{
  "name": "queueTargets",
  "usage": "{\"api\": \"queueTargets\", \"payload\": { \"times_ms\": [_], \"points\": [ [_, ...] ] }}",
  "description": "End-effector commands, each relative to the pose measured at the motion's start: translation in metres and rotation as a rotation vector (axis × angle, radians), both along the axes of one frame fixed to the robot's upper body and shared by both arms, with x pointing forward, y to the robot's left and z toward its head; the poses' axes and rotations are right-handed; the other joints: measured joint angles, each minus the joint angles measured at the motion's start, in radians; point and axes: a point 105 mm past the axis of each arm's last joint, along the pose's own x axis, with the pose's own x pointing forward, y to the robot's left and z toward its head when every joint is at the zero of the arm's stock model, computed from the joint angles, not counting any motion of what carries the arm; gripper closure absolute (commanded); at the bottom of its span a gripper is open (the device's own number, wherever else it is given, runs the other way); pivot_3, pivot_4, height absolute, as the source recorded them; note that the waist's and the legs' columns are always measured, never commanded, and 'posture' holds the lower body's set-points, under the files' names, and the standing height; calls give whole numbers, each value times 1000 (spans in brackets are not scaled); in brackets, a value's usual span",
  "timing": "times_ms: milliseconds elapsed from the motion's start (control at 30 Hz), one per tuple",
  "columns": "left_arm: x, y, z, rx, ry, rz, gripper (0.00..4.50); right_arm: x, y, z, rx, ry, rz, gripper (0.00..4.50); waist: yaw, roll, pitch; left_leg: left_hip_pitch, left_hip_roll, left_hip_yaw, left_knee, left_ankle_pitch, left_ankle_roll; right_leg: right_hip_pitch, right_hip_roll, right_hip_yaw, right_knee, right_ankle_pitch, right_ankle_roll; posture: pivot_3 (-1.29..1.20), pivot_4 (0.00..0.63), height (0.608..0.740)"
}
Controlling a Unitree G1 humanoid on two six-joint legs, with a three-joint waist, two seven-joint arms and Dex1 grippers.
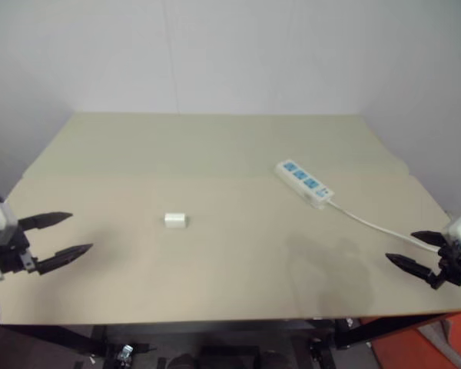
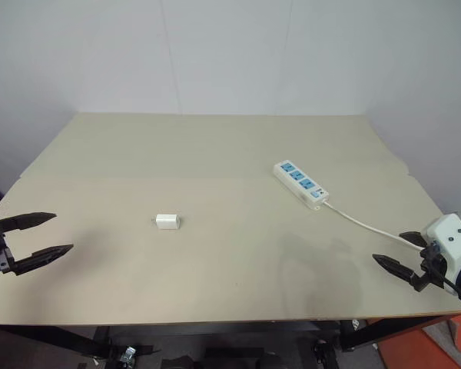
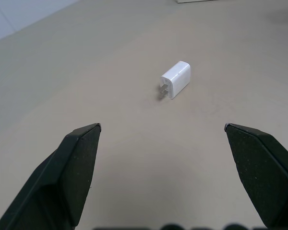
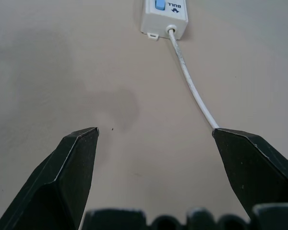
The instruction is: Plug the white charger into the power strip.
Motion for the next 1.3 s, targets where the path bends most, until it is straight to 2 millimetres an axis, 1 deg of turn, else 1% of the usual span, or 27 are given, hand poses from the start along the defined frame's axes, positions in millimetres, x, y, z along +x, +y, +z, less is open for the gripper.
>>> {"api": "queueTargets", "payload": {
  "times_ms": [33,500,633,667,733,867,933,1033,1133,1300],
  "points": [
    [1,-3,12,22,-35,-15,0,1,-2,12,-8,-45,-12,49,0,0,0,0,0,0,0,0,0,0,0,0,0,0,0,0,150,740],
    [4,-1,14,24,-48,-11,0,4,0,9,11,-31,-26,49,0,0,0,0,0,0,0,0,0,0,0,0,0,0,0,0,150,740],
    [5,-5,12,23,-44,-29,0,11,-1,10,21,-39,-26,49,-2,0,0,0,0,0,0,0,0,0,0,0,0,0,0,0,150,740],
    [6,-10,12,24,-42,-47,0,17,0,9,27,-42,-24,49,-2,0,0,0,0,0,0,0,0,0,0,0,0,0,0,0,150,740],
    [11,-27,11,39,-34,-119,0,34,5,6,30,-51,-5,49,-4,-1,0,1,0,0,0,0,0,1,0,0,1,0,0,0,150,740],
    [31,-56,11,83,-50,-222,0,79,14,2,68,-58,5,49,-4,-1,-1,2,0,0,1,0,0,1,1,1,1,1,-2,0,150,740],
    [42,-66,16,95,-75,-259,0,98,18,-1,87,-53,13,49,-4,-1,-1,1,0,0,1,0,0,1,1,1,1,2,-2,0,150,740],
    [59,-84,29,99,-124,-333,0,123,23,-12,86,-30,4,49,-2,-1,-1,-1,0,0,1,0,0,-1,1,0,-1,1,-2,0,150,740],
    [66,-104,37,124,-150,-434,0,141,26,-15,67,-31,-19,49,-2,-1,0,-5,-1,0,2,0,0,-2,1,0,0,1,-1,0,150,740],
    [72,-134,38,112,-174,-560,0,154,37,-9,103,-49,0,49,-4,-1,0,-7,-1,1,3,0,0,-2,0,0,0,2,-1,0,150,740]
  ]
}}
